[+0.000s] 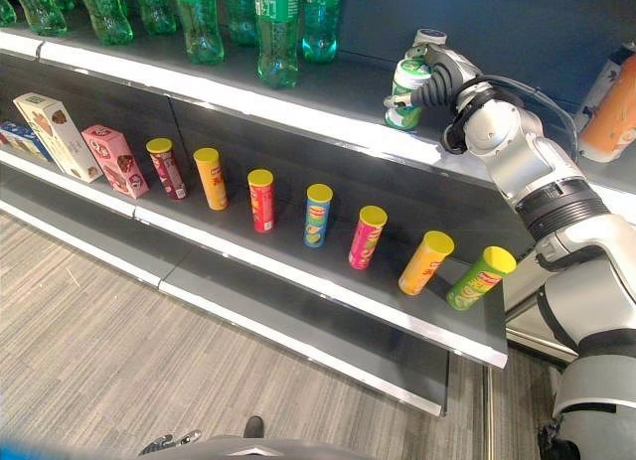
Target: Put the goods on the table back onto the shelves and tidy them up.
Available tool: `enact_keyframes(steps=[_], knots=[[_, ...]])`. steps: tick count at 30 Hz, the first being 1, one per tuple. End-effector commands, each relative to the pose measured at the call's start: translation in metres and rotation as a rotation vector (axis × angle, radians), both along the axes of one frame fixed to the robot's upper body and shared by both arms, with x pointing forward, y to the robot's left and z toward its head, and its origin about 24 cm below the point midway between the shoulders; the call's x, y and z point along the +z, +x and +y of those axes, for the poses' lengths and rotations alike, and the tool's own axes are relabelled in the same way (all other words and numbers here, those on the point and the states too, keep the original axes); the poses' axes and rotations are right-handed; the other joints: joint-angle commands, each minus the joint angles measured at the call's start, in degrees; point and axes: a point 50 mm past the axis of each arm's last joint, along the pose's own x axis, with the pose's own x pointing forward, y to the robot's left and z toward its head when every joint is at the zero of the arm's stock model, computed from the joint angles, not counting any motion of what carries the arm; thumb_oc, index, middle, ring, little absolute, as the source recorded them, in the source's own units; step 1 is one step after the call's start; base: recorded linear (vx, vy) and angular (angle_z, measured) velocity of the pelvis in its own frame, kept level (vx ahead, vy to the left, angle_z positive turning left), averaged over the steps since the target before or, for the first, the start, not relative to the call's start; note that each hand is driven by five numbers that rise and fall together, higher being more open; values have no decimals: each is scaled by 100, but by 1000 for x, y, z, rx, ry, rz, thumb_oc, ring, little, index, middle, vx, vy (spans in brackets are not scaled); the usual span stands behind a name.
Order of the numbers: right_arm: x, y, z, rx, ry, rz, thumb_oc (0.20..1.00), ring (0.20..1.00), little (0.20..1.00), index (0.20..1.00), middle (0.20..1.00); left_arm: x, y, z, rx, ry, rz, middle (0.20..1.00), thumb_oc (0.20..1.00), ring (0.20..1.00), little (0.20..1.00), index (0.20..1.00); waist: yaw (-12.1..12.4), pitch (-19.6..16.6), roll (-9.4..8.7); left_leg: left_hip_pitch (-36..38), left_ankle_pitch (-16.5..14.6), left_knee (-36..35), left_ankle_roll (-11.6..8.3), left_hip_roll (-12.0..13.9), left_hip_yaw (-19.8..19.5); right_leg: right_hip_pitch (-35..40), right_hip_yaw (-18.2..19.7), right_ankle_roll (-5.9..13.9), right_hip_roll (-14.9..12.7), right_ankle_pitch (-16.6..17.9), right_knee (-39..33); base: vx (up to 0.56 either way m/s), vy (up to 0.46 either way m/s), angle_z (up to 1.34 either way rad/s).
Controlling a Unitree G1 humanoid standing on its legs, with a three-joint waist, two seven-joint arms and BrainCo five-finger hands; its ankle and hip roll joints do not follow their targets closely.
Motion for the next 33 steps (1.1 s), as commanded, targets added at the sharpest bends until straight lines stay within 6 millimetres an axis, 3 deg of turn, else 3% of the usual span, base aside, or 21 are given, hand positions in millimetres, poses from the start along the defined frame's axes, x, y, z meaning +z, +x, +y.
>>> enact_keyframes(steps=[1,18,19,20,33], knots=[[15,3,1,-28,-80,-28,200,200,200,200,200,6,18,15,-18,55,-34,1000,1000,1000,1000,1000,206,77,-237,177,-709,396,-541,489,281,-270,-50,206,-389,-388,471,0,0,0],[18,4,-1,-46,-89,-35,200,200,200,200,200,6,18,16,-13,60,-28,1000,1000,1000,1000,1000,154,53,-271,220,-749,400,-535,516,351,-273,16,200,-373,-383,463,0,0,0],[18,4,-1,-47,-87,-37,545,545,545,545,545,6,18,16,-14,59,-29,1000,1000,1000,1000,1000,153,53,-273,225,-749,396,-532,518,354,-273,17,199,-372,-380,461,0,0,0],[18,4,-1,-50,-86,-39,1000,1000,1000,1000,1000,6,19,16,-16,58,-31,1000,1000,1000,1000,1000,148,54,-272,235,-751,393,-530,520,360,-272,16,200,-374,-375,458,0,0,0],[42,-5,-7,-59,-39,-162,1000,1000,1000,1000,1000,7,19,19,4,74,-31,1000,1000,1000,1000,1000,64,15,-279,303,-781,362,-507,529,437,-273,76,220,-378,-354,447,0,0,0]])
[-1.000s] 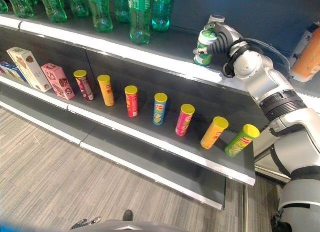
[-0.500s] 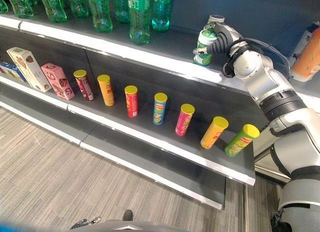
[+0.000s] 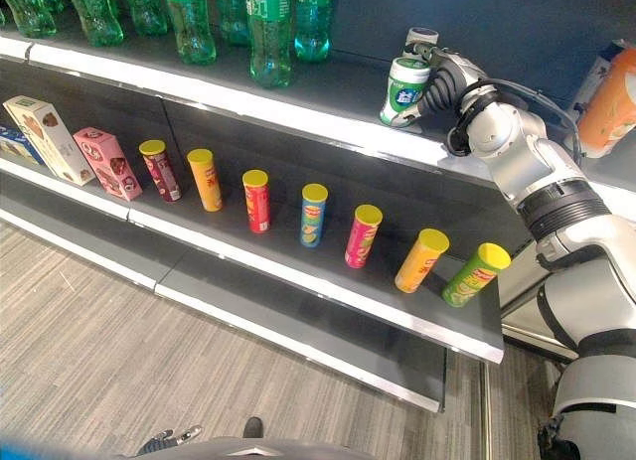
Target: Put the goods on the table back onto the shelves and tidy them up.
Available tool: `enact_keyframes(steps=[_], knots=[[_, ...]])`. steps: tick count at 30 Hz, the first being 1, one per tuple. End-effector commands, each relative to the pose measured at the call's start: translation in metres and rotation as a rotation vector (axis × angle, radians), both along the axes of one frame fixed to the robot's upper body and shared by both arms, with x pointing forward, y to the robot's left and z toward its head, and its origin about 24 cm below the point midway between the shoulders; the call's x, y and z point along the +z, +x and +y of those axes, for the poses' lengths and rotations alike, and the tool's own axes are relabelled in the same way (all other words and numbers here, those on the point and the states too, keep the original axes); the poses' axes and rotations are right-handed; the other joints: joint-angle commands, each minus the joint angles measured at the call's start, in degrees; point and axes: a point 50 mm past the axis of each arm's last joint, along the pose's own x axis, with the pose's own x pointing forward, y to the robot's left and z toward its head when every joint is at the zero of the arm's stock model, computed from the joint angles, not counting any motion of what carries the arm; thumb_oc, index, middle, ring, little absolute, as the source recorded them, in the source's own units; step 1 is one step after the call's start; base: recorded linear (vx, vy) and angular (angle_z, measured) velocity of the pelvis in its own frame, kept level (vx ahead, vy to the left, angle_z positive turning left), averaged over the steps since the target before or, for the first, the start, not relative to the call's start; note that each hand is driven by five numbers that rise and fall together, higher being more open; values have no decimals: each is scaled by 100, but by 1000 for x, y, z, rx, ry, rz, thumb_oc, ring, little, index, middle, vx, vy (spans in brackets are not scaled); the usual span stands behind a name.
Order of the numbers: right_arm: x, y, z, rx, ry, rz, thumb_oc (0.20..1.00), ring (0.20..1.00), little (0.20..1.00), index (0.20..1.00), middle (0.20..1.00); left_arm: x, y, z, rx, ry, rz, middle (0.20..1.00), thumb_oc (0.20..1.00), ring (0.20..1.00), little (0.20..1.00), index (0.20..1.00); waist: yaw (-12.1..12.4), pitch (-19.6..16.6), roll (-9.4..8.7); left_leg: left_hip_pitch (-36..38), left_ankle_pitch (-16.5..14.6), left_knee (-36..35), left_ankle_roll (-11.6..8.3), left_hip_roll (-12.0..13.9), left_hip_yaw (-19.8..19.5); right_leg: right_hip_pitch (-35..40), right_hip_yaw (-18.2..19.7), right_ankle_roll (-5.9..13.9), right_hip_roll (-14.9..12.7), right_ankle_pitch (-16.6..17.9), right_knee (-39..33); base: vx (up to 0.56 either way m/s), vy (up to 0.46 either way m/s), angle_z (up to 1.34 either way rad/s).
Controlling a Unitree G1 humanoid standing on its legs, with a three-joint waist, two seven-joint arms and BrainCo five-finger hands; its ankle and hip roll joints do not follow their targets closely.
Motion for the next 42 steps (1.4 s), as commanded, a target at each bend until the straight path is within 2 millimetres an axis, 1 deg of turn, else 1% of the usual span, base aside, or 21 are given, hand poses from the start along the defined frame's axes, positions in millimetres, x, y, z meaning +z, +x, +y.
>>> enact_keyframes(steps=[1,5,7,13,14,15,16,18,22,29,30,32,33,34,36,37,38,39,40,41,42], knots=[[48,-8,1,-7,-4,-185,1000,1000,1000,1000,1000,6,12,19,6,69,-16,1000,1000,1000,1000,1000,135,24,-270,285,-777,366,-507,528,392,-255,33,223,-375,-354,444,0,0,0],[69,-26,5,46,48,-335,1000,1000,1000,1000,1000,5,10,18,23,75,-13,1000,1000,1000,1000,1000,71,15,-260,301,-796,361,-487,530,437,-277,76,228,-375,-348,447,5,19,-4],[85,-54,14,164,78,-467,1000,1000,1000,1000,1000,4,6,16,44,79,0,1000,1000,1000,1000,1000,-38,7,-222,322,-817,350,-469,526,469,-313,117,238,-372,-342,451,5,12,-3],[84,-55,13,160,81,-466,1000,1000,1000,1000,1000,4,6,17,41,83,1,1000,1000,1000,1000,1000,-20,3,-242,323,-818,351,-469,527,470,-313,118,238,-371,-342,452,0,0,-8],[87,-63,17,201,82,-499,1000,1000,1000,1000,1000,3,5,16,50,81,4,1000,1000,1000,1000,1000,-62,1,-218,332,-825,344,-464,525,479,-317,124,242,-372,-342,450,-5,33,-1],[94,-94,19,283,79,-597,1000,1000,1000,1000,1000,1,0,12,65,74,23,1000,1000,1000,1000,1000,-196,-21,-179,323,-823,346,-436,511,527,-376,158,257,-382,-302,453,2,81,-4],[78,-127,12,351,117,-647,1000,1000,1000,1000,1000,-1,-1,5,57,62,30,1000,1000,1000,1000,1000,-444,-68,-152,342,-866,361,-398,518,652,-466,266,283,-384,-257,453,12,83,10],[66,-142,6,372,143,-619,1000,1000,1000,1000,1000,0,-1,8,30,68,32,1000,1000,1000,1000,1000,-453,-74,-200,430,-946,346,-404,547,741,-451,349,301,-361,-299,449,46,42,18],[42,-163,4,520,232,-414,1000,1000,1000,1000,1000,4,14,7,-32,45,-24,1000,1000,1000,1000,1000,-751,-68,-206,469,-975,339,-394,578,955,-590,579,335,-339,-263,454,13,36,-54],[20,-179,-26,475,384,-265,1000,1000,1000,1000,1000,9,30,8,-89,26,-91,1000,1000,1000,1000,1000,-1028,-63,-164,464,-985,306,-406,587,1152,-774,805,384,-329,-211,455,-4,31,-19],[6,-177,-34,454,470,-212,1000,1000,1000,1000,1000,11,34,8,-109,26,-103,1000,1000,1000,1000,1000,-1107,-53,-138,466,-986,299,-403,573,1231,-838,891,400,-331,-168,457,-7,56,-33],[0,-177,-36,448,482,-160,1000,1000,1000,1000,1000,11,36,9,-120,27,-105,1000,1000,1000,1000,1000,-1127,-53,-126,472,-984,289,-399,567,1282,-874,944,406,-333,-150,453,0,35,-38],[-12,-176,-39,436,510,-82,1000,1000,1000,1000,1000,12,37,10,-130,25,-110,1000,1000,1000,1000,1000,-1162,-48,-113,474,-980,285,-397,559,1311,-894,977,412,-336,-135,444,-7,25,-41],[-35,-178,-43,417,541,85,1000,1000,1000,1000,1000,14,40,12,-146,24,-120,1000,1000,1000,1000,1000,-1222,-26,-102,474,-971,283,-397,554,1339,-930,1010,420,-342,-122,457,-11,30,-30],[-76,-180,-56,329,651,264,1000,1000,1000,1000,1000,16,45,14,-161,24,-128,1000,1000,1000,1000,1000,-1276,15,-95,495,-975,274,-396,543,1350,-906,1016,429,-355,-129,468,-3,14,-5],[-76,-180,-56,329,651,264,1000,1000,1000,1000,1000,16,45,14,-161,24,-129,1000,1000,1000,1000,1000,-1275,2,-99,476,-962,272,-395,539,1352,-925,1019,428,-358,-117,463,0,0,0],[-101,-184,-63,275,729,343,1000,1000,1000,1000,1000,17,45,15,-157,22,-129,1000,1000,1000,1000,1000,-1297,7,-90,466,-953,269,-394,534,1358,-942,1018,431,-368,-112,472,-18,8,-3],[-151,-193,-73,141,803,516,1000,1000,1000,1000,1000,17,48,15,-158,16,-131,1000,1000,1000,1000,1000,-1334,26,-67,461,-941,265,-388,517,1357,-946,1018,432,-385,-106,485,0,0,0],[-180,-201,-76,70,837,630,1000,1000,1000,1000,1000,18,49,15,-161,12,-130,1000,1000,1000,1000,1000,-1351,63,-53,487,-947,260,-384,508,1352,-915,997,435,-400,-121,496,0,0,0],[-203,-209,-78,24,868,723,1000,1000,1000,1000,1000,17,49,15,-165,9,-126,1000,1000,1000,1000,1000,-1357,57,-43,469,-935,254,-379,497,1348,-931,991,433,-416,-116,501,0,0,0],[-203,-209,-78,24,868,723,1000,1000,1000,1000,1000,17,49,15,-165,9,-126,1000,1000,1000,1000,1000,-1358,57,-43,469,-935,254,-379,497,1348,-931,991,433,-416,-116,501,0,0,0]])
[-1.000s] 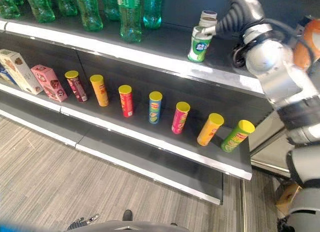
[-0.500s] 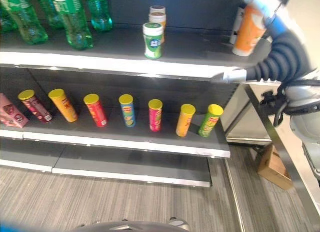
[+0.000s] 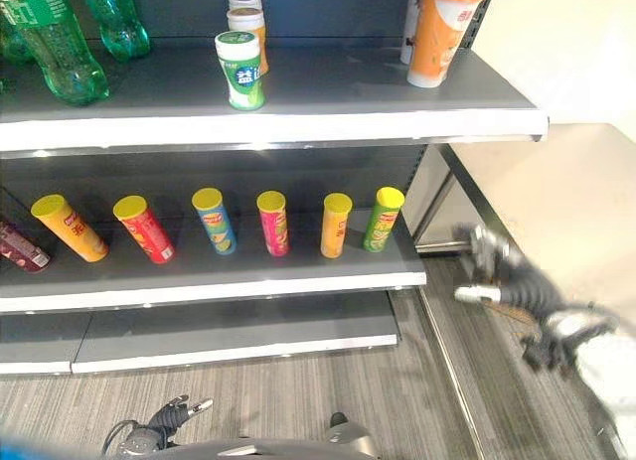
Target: Put the goods on the table back onto the shelves and tidy them up.
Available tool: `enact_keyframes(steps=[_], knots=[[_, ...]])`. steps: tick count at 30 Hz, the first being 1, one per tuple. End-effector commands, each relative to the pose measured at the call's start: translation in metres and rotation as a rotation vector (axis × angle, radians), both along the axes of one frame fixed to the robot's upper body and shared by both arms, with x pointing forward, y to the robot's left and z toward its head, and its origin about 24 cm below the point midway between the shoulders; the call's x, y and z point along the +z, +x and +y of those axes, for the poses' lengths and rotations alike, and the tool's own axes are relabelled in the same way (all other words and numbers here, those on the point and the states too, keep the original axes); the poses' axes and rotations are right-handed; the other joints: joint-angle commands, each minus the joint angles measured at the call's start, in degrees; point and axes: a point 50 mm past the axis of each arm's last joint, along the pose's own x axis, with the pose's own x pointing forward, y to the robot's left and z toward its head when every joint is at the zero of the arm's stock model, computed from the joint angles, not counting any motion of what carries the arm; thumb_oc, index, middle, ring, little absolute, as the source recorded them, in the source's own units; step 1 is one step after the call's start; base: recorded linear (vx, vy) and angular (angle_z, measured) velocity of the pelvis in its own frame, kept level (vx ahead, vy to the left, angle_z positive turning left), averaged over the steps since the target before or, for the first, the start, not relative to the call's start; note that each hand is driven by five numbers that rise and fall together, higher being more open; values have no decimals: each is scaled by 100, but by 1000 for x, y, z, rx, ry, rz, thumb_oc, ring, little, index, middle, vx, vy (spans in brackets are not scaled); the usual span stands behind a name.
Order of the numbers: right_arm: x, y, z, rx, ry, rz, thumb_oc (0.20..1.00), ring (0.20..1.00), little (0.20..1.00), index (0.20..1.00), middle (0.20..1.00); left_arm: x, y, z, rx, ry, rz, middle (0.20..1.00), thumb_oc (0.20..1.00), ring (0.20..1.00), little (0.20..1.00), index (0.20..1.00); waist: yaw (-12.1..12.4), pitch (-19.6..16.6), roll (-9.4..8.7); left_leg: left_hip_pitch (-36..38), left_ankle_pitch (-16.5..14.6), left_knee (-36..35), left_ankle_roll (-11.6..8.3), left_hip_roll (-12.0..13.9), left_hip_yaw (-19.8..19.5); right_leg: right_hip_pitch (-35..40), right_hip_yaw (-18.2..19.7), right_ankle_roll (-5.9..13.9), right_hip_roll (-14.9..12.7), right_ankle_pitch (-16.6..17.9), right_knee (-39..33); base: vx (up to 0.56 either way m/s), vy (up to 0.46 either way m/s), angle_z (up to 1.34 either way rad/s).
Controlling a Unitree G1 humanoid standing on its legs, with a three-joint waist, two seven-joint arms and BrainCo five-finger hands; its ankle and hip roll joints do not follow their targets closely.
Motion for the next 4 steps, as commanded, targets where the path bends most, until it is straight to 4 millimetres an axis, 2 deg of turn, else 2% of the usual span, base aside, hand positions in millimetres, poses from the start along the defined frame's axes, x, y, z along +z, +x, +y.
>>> enact_keyframes(steps=[1,2,4], knots=[[-11,8,9,109,-25,59,1000,1000,1000,1000,1000,6,7,20,-33,50,2,1000,1000,1000,1000,1000,198,-37,-171,206,-617,271,-302,290,-97,-532,-178,342,-437,-76,540,-42,8,-4],[-58,-12,8,74,-39,265,1000,1000,1000,1000,1000,5,10,16,-57,40,9,1000,1000,1000,1000,1000,263,0,-145,188,-605,274,-293,271,-131,-515,-216,340,-464,-79,553,-52,7,-2],[-96,-28,16,16,-27,398,1000,1000,1000,1000,1000,5,11,16,-74,45,15,1000,1000,1000,1000,1000,307,39,-147,172,-603,289,-286,255,-165,-494,-269,344,-497,-87,579,-40,-7,1]])
